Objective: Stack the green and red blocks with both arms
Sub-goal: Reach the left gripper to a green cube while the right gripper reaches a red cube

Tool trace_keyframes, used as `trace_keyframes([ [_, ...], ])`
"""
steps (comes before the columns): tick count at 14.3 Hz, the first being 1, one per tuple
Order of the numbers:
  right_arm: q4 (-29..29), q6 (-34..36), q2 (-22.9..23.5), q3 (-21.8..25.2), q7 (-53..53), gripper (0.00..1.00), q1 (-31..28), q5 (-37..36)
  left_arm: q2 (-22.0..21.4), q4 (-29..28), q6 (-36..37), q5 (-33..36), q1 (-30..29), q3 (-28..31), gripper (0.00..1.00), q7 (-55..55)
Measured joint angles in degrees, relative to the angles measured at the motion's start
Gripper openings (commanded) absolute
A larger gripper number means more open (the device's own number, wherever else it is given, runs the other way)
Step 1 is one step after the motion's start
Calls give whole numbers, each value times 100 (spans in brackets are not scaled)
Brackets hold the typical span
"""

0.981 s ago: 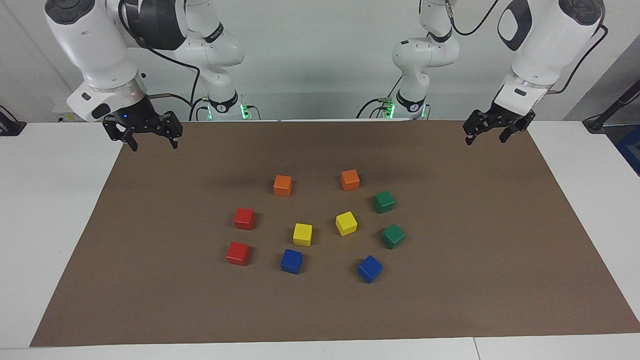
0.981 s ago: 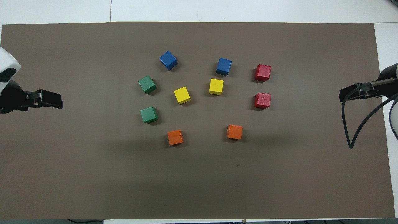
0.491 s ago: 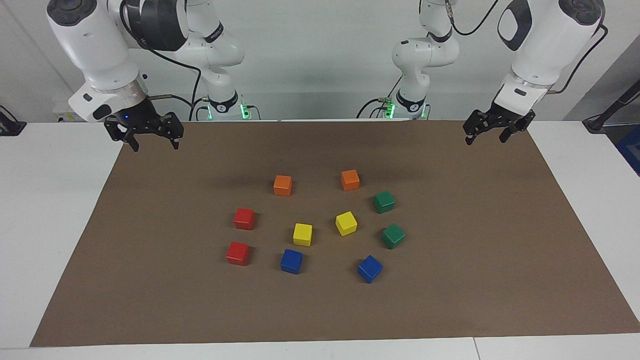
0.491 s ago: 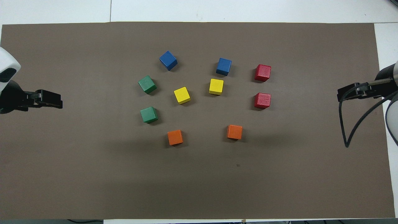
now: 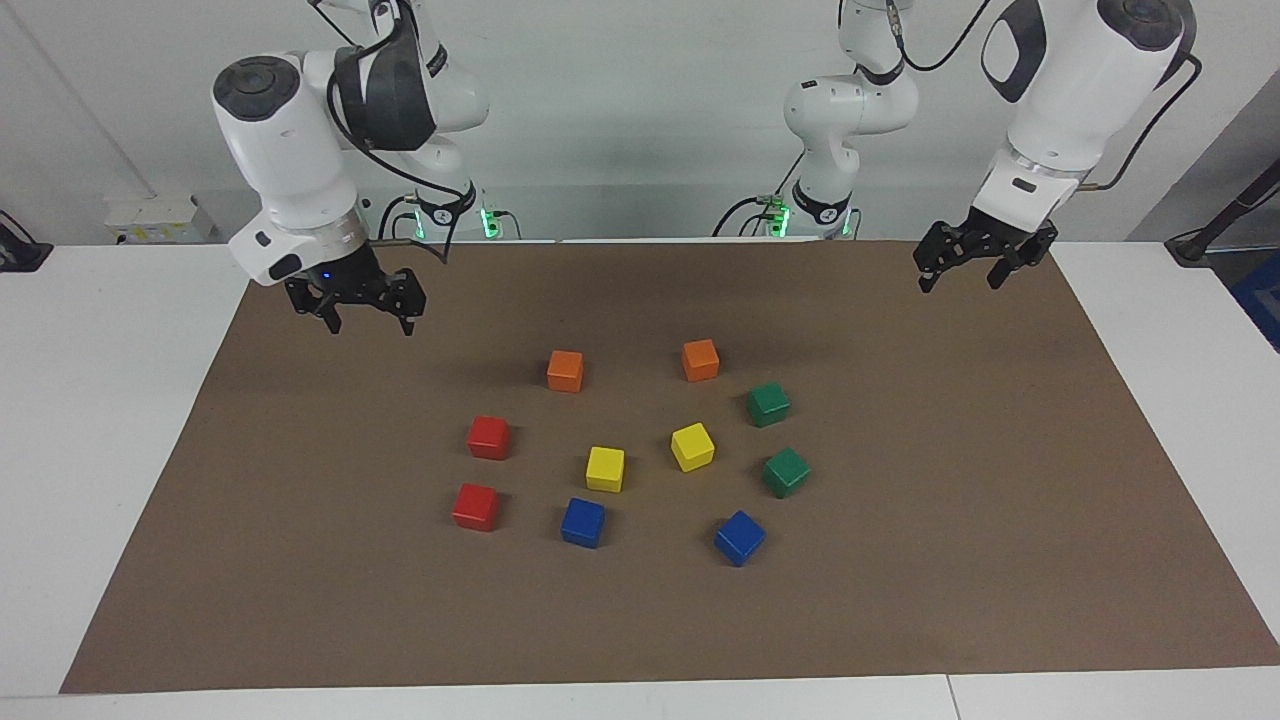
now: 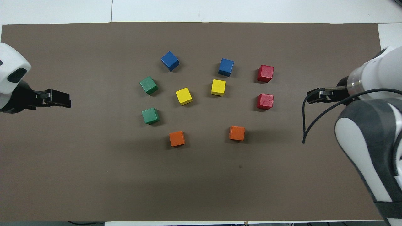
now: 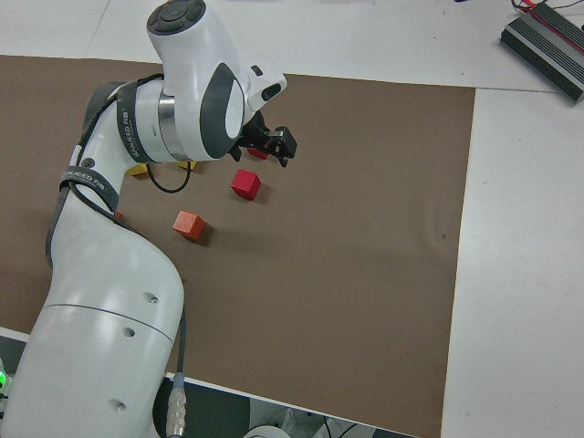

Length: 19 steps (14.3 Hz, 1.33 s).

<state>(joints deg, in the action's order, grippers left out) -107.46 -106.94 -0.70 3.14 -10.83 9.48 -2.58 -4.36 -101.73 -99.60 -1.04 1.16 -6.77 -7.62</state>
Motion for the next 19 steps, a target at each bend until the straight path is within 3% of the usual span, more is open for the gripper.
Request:
trace_keyframes([
  [4, -494, -943, 293, -9, -760, 100, 297, 0, 142, -695, -804, -2, 661, -47, 100, -1048],
  [10, -918, -2009, 756, -18, -1416, 100, 539, 0, 1006, -1625, -2410, -2, 1245, -52, 100, -1536],
  [14, -936, -2495, 1063, -24, -1824, 100, 636, 0, 1505, -1662, -3045, 110, 1646, -52, 100, -2458],
  [19, -937, -2891, 1373, -24, -1905, 100, 642, 138, 1824, -1626, -3264, 359, 1752, -40, 100, -2691],
])
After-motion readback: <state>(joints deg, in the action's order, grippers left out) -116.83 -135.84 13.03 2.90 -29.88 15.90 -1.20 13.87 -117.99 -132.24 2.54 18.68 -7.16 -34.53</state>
